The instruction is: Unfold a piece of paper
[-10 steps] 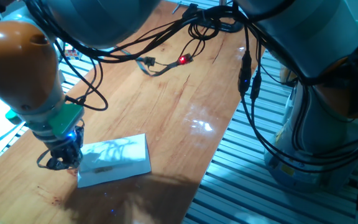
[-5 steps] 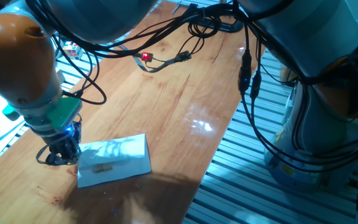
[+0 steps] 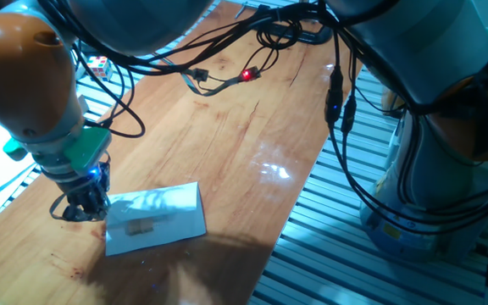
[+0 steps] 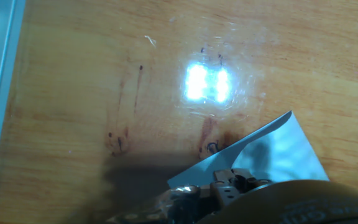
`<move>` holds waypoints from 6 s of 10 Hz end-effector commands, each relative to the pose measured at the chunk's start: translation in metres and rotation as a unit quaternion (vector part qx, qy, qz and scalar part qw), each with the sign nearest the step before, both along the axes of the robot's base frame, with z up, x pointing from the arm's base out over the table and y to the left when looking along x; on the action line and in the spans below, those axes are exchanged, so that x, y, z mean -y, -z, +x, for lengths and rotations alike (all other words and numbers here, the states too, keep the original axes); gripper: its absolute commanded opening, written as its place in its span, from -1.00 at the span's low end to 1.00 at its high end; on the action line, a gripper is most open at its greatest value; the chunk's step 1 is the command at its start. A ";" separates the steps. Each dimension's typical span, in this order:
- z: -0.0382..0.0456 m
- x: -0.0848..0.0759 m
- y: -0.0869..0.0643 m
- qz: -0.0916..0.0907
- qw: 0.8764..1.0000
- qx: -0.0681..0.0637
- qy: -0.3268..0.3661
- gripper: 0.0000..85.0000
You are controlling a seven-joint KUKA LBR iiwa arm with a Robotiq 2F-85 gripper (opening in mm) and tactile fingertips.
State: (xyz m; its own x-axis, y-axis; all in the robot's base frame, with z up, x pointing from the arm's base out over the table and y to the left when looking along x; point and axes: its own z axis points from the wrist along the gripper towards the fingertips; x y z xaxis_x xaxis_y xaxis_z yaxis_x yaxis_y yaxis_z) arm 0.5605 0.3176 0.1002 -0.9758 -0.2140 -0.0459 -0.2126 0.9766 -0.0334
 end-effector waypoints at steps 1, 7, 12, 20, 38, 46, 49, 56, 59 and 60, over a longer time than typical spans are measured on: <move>0.0006 0.000 -0.001 0.000 1.000 -0.001 -0.003 -0.95; 0.0028 -0.001 -0.002 0.000 1.000 -0.005 -0.009 -0.95; 0.0032 -0.001 -0.002 -0.003 1.000 0.000 0.010 -0.95; 0.0032 -0.001 -0.002 0.024 0.999 -0.030 -0.007 -0.95; 0.0443 0.062 -0.014 0.008 1.000 -0.028 0.003 -0.95; 0.0599 0.080 -0.010 0.013 0.999 -0.029 0.001 -0.95; 0.0613 0.079 -0.009 0.019 0.999 -0.034 -0.004 -0.95; 0.0675 0.081 -0.014 0.016 0.999 -0.034 -0.022 -0.64; 0.0737 0.089 -0.013 0.015 0.999 -0.031 -0.031 -0.58; 0.0742 0.090 -0.014 0.015 0.999 -0.030 -0.031 -0.57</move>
